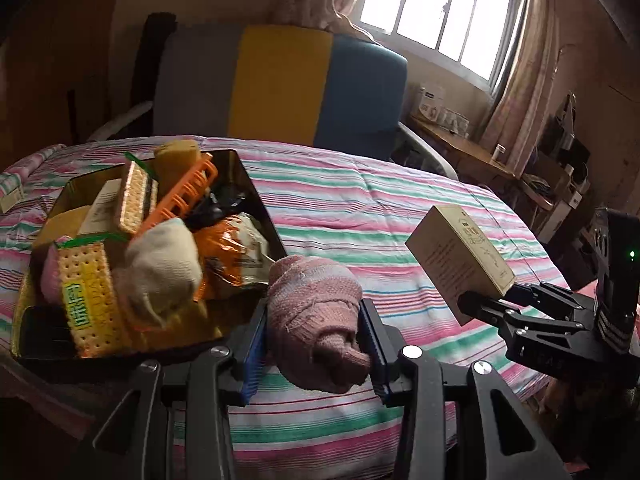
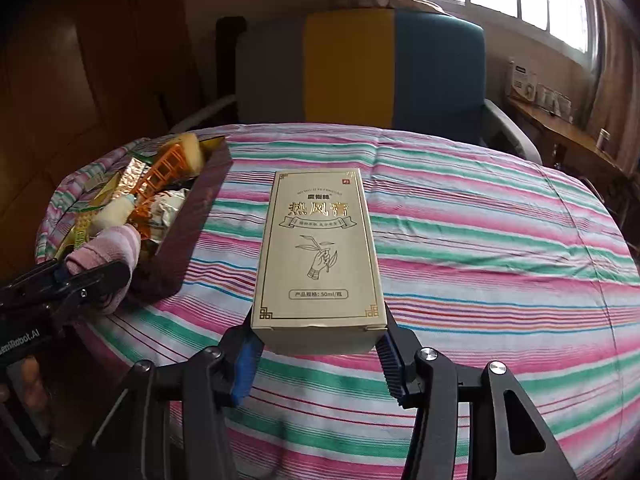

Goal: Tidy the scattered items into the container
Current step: 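Carry the pink sock and white box into the gold box and open both tools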

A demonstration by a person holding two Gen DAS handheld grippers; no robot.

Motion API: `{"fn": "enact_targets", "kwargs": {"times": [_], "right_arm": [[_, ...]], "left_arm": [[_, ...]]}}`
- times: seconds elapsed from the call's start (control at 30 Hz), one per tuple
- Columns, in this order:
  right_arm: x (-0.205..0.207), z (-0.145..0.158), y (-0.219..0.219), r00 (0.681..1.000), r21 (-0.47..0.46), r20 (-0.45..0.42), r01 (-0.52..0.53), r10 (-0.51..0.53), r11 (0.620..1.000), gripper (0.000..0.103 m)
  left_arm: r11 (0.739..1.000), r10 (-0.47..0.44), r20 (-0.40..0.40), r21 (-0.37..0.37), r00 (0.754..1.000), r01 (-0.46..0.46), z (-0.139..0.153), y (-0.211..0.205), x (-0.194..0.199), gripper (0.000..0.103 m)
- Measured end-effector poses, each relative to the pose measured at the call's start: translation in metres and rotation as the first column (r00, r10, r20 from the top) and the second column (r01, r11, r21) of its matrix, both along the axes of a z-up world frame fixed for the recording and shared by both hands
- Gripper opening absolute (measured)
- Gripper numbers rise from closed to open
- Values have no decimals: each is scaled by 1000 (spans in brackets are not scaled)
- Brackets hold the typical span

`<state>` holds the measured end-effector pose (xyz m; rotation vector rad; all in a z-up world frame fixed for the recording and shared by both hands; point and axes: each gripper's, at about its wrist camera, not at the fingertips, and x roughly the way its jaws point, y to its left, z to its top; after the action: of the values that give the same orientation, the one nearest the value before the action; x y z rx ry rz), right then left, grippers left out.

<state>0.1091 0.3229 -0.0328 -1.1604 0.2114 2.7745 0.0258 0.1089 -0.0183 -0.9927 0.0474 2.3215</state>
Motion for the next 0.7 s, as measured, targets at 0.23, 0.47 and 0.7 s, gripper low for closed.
{"fn": "enact_targets", "kwargs": {"times": [0.23,0.47,0.7], "right_arm": [[-32,17,-36,993,-32,-32,-113,112,993,52],[-85,36,-81,972,-67,-64,-231,227,971,52],[-141,36,-118,950,-51,-56,-310,307,949,52]], "left_arm": [[993,117,-40,9,992,-117,13,-37,-22,43],[975,222,-83,-1,972,-223,25,-71,-57,43],[951,306,-88,-17,948,-309,24,-99,-103,43]]}}
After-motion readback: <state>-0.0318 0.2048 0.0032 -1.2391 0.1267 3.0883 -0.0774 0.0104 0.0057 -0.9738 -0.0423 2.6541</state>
